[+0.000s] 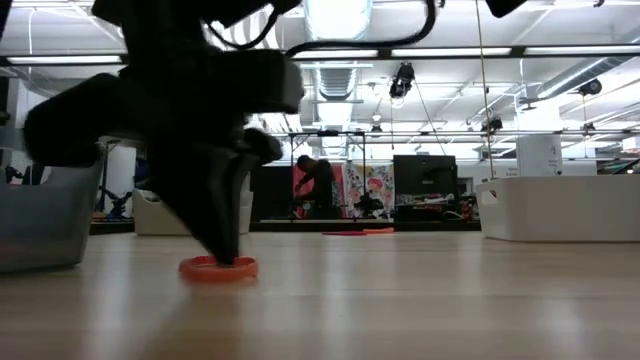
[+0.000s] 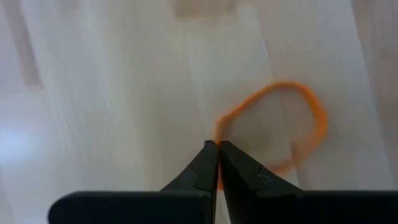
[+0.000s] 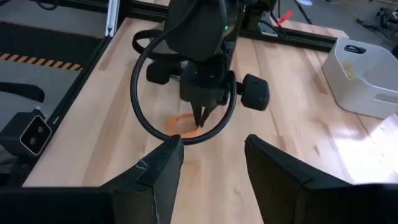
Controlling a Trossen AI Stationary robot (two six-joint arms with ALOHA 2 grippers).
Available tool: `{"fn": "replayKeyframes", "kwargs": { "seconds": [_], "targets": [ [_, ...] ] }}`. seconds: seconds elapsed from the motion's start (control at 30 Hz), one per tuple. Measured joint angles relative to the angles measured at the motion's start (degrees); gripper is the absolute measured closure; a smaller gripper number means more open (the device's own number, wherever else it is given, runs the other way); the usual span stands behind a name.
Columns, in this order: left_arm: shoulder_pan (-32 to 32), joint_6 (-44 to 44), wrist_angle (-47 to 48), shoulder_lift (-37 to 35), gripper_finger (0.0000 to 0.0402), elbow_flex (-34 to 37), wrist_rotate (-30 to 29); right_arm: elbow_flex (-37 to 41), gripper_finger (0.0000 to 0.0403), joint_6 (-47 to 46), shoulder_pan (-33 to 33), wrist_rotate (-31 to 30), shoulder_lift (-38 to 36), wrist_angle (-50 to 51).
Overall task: Sort rubber bands into baskets
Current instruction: Put the orange rubber band into the black bin
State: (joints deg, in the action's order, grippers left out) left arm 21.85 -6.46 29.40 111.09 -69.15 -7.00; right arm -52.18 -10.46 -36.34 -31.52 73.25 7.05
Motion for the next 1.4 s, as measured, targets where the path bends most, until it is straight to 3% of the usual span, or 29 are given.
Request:
{"fn": "replayKeyframes", "kwargs": {
  "seconds": [0.7,0.93,1.1,1.4],
  "targets": [
    [3.89,3.51,8.55,-0.45,0.0402,-13.92,-3.25,0.04,0.0234,-1.39,-0.15,0.08,2.02,-0.3],
    [5.52,3.15,16.87,-0.55,0.0401,-18.45,-8.56,0.09,0.0234,-1.46,-0.15,0.15,3.56,-0.35],
    [5.48,3.21,16.6,-0.43,0.0401,-17.36,-1.93,0.11,0.0234,-2.97,-0.15,0.24,3.74,-0.39],
    [5.75,7.31,8.97,2.94,0.04,-13.13,0.43,0.11,0.0234,-3.89,-0.15,0.26,3.72,-0.54]
  ]
}}
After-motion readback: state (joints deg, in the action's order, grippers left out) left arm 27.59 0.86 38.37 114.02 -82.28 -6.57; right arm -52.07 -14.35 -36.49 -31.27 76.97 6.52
